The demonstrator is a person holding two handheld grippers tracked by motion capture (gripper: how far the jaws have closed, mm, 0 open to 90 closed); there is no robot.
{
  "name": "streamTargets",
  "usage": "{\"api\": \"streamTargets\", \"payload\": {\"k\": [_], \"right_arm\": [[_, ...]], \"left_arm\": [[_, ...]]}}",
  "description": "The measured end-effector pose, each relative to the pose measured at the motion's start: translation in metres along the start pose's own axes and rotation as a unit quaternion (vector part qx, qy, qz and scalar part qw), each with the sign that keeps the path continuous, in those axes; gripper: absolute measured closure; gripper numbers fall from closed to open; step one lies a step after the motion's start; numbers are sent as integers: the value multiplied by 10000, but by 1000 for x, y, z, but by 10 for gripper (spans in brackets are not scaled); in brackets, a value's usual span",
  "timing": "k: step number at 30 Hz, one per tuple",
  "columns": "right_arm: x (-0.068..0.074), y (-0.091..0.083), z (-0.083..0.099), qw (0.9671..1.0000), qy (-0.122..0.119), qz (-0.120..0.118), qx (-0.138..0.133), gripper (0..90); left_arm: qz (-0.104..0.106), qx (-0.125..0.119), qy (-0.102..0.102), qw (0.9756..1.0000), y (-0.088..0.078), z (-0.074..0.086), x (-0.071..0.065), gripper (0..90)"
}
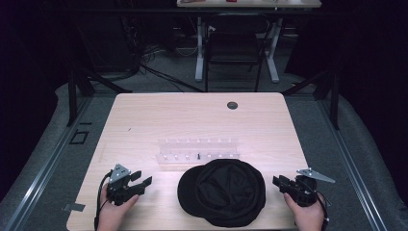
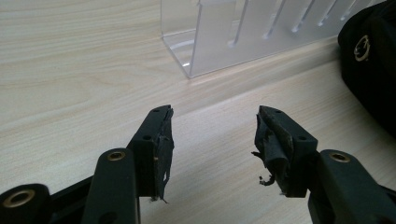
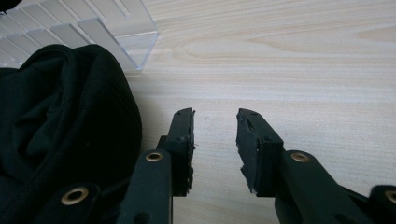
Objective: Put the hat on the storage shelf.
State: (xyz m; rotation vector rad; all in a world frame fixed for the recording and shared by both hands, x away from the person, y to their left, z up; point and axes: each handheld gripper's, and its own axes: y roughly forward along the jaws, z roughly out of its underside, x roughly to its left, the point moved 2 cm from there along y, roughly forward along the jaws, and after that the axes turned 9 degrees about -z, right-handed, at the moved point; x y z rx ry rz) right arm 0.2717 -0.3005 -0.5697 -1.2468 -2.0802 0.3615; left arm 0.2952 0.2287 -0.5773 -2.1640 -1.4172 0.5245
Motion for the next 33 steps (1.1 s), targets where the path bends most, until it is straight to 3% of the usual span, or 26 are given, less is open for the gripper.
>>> {"api": "streamTargets", "payload": {"k": [8, 15, 19, 23, 26, 33], "right_arm": [[1, -3, 1, 9998, 159, -56, 117, 677], [10, -8, 0, 9995, 53, -63, 303, 678], [14, -11, -6, 9987, 10, -69, 506, 682], [21, -14, -17, 9969, 155, -205, 738, 688], [27, -16, -26, 9963, 14, -185, 844, 673], [37, -18, -42, 9920, 27, -258, 1232, 672]], "left_arm": [[57, -19, 9, 10000, 0, -2, -2, 466], [73, -29, 63, 9999, 0, -4, -6, 466], [95, -15, 117, 9999, 1, -3, -8, 466], [87, 7, 170, 9998, 2, -3, -10, 465], [86, 40, 216, 9997, 2, -3, -11, 465], [118, 65, 246, 9996, 3, -3, -13, 466]]}}
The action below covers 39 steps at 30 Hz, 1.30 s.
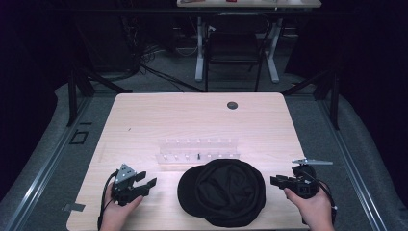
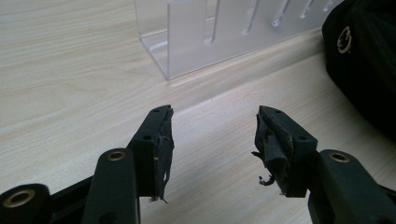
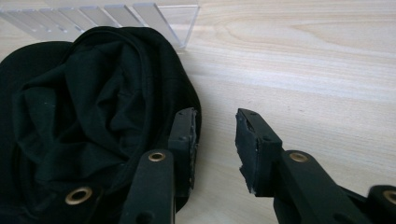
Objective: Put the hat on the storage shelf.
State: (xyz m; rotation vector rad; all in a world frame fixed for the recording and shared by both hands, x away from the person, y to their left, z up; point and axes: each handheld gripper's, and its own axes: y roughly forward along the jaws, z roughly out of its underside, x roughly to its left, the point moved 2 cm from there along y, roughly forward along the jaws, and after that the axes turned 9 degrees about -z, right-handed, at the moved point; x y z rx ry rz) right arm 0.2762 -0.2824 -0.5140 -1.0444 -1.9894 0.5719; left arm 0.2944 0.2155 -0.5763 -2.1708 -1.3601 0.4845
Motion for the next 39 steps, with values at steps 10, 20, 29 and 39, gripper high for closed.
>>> {"api": "streamTargets", "payload": {"k": [10, 20, 29, 39], "right_arm": [[10, 1, -14, 9986, 272, -169, 410, 700], [18, 6, -27, 9949, 384, -263, 894, 717], [21, 14, -33, 9901, 447, -102, 1325, 718], [16, 24, -34, 9847, 588, -113, 1638, 713]], "left_arm": [[-7, 7, -8, 10000, 0, 0, 0, 465], [0, 2, -6, 10000, 0, 0, 0, 465], [3, 10, -14, 10000, 1, 0, 0, 465], [-1, 23, -1, 10000, 1, 1, 0, 465]]}}
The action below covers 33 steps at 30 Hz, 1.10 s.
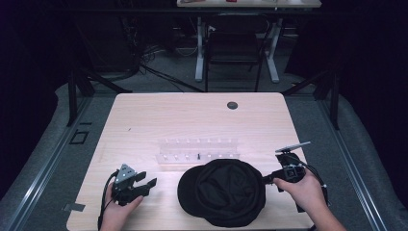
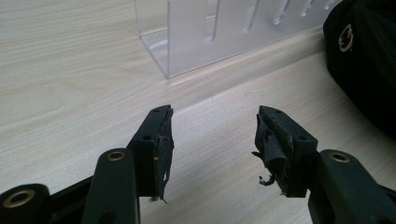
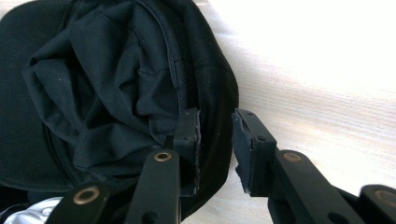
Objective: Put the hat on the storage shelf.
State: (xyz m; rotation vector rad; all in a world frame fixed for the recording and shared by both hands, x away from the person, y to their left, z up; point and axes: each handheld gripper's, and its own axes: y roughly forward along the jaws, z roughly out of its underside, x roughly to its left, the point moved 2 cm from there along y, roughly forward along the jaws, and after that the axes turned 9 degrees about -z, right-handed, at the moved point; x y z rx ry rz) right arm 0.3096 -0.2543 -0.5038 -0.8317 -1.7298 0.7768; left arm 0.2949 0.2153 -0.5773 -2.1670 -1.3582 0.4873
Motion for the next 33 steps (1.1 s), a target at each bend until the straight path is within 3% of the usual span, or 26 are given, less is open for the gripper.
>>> {"api": "streamTargets", "payload": {"k": [9, 10, 15, 19, 21, 29, 30, 33], "right_arm": [[0, 9, -3, 9999, 104, -20, 118, 742], [0, 9, -4, 9996, 35, 9, 272, 743], [0, 13, -4, 9995, 73, 15, 306, 745], [-2, 15, -6, 9988, 86, 0, 484, 751], [-2, 17, -5, 9990, 152, 11, 415, 758], [-5, 21, -6, 9978, 295, -121, 587, 796], [-5, 23, -5, 9982, 384, -144, 437, 797], [-6, 20, -7, 9975, 325, -146, 605, 796]], "left_arm": [[9, 8, -38, 10000, 1, 0, 1, 465], [8, 5, -46, 10000, 1, 0, 1, 465], [13, 6, -38, 10000, 1, 0, 0, 464], [12, 11, -37, 10000, 1, 0, 0, 464], [15, 9, -40, 10000, 1, 0, 0, 464], [13, 4, -26, 10000, 0, 0, 0, 464], [14, 7, -40, 10000, 1, 0, 0, 464], [13, 12, -38, 10000, 1, 0, 0, 464]]}}
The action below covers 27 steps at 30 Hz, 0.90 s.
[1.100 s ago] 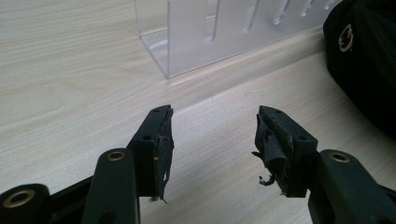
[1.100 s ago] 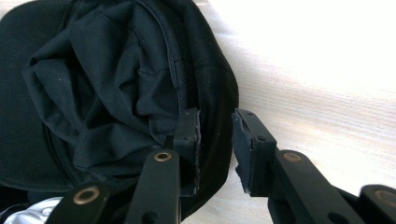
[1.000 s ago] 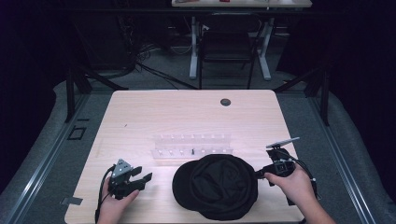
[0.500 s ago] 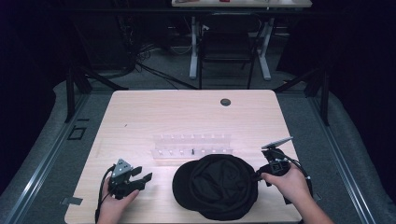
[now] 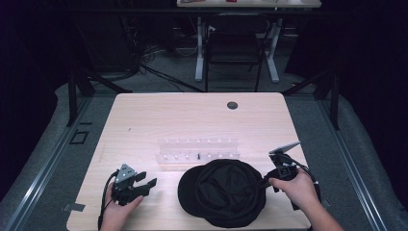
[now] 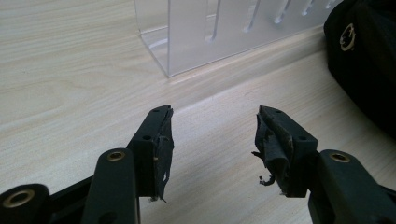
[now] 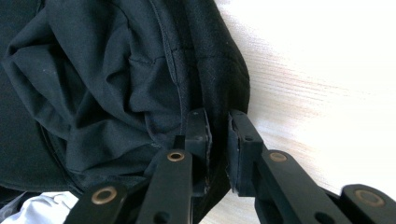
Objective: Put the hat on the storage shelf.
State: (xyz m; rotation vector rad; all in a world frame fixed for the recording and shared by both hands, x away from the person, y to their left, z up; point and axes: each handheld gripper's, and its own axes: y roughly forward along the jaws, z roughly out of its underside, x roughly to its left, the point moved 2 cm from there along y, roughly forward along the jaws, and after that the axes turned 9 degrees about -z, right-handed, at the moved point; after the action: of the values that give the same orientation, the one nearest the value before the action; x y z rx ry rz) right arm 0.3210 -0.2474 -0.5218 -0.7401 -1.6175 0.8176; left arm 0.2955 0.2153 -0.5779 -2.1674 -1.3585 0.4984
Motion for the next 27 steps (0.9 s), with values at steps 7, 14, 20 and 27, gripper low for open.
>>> {"api": "streamTargets", "payload": {"k": [7, 14, 20, 27], "right_arm": [[-1, 1, -2, 10000, 33, -30, -26, 796], [-1, 0, -3, 9998, -54, -77, 170, 860], [1, -4, -1, 9997, 81, -233, 49, 869], [4, -9, 1, 9989, 72, -450, 51, 878]], "left_arm": [[-3, 1, 1, 10000, 0, 0, 0, 464], [-1, 8, -3, 10000, 0, 0, 0, 464], [3, 20, 16, 10000, 1, 0, 0, 464], [3, 20, 5, 10000, 0, 0, 0, 464]]}}
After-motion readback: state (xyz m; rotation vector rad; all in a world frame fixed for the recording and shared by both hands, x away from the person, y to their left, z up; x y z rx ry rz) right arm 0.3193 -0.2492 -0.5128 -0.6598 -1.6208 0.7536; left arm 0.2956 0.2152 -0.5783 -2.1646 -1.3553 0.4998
